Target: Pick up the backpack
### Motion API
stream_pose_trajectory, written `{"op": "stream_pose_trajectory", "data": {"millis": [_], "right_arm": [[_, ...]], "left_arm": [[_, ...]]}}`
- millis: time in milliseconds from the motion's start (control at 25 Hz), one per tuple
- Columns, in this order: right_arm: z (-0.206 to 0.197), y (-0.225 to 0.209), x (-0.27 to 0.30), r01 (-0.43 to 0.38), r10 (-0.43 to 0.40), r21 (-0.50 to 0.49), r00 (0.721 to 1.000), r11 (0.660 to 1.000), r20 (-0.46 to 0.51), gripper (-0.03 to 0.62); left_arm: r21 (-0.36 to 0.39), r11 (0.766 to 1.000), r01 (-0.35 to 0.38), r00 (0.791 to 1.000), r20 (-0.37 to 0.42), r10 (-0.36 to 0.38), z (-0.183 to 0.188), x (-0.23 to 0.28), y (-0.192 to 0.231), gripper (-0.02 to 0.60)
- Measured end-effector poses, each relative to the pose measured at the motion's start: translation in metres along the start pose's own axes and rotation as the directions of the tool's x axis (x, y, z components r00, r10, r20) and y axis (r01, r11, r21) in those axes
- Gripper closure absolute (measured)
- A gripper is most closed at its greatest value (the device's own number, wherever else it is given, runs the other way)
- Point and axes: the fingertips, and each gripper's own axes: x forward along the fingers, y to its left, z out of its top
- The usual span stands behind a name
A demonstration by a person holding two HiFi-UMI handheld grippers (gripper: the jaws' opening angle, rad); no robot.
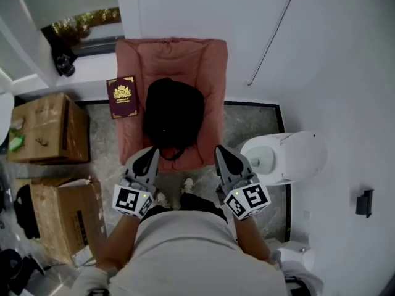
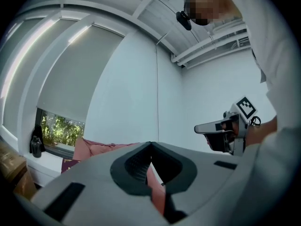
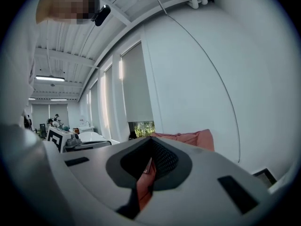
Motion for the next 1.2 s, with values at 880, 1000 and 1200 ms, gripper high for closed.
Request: {"op": "stream_pose_trajectory", "data": {"millis": [880,1000,1200], "right_arm": [[-0.018,-0.044,0.105,-0.241,0.238,-0.033,0.967,0.97,-0.09,0.574],[-0.031,-0.049,0.123,-0.235,0.231,-0.028,0.967,0.972,-0.103,0.573],[-0.067,-0.063,0.149,-0.215,0.213,0.006,0.966,0.977,-0.146,0.521]], "left_arm": [[0.006,0.98,-0.201,0.979,-0.024,0.201,-0.004,0.039,0.038,0.565],[-0.004,0.978,-0.207,0.978,-0.04,0.207,-0.013,0.041,0.044,0.565],[-0.026,0.979,-0.203,0.977,-0.066,0.201,-0.037,0.048,0.053,0.563]]}}
